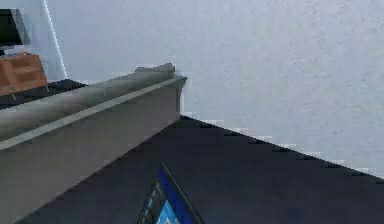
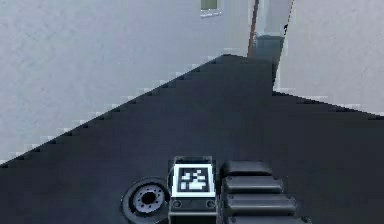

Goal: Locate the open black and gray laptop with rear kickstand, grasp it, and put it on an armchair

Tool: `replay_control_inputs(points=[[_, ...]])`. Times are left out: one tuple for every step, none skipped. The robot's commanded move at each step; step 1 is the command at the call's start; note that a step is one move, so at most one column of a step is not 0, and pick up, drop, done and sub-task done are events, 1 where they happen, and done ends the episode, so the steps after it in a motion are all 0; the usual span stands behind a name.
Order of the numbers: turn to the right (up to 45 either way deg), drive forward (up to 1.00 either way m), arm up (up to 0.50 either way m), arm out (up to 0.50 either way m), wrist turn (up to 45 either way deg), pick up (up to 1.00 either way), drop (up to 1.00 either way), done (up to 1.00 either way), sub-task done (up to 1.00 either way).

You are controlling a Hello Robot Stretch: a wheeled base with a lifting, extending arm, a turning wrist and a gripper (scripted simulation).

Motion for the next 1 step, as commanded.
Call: replay_control_inputs(points=[[45.0,0.0,0.0,0.0,0.0,0.0,0.0,0.0,0.0]])
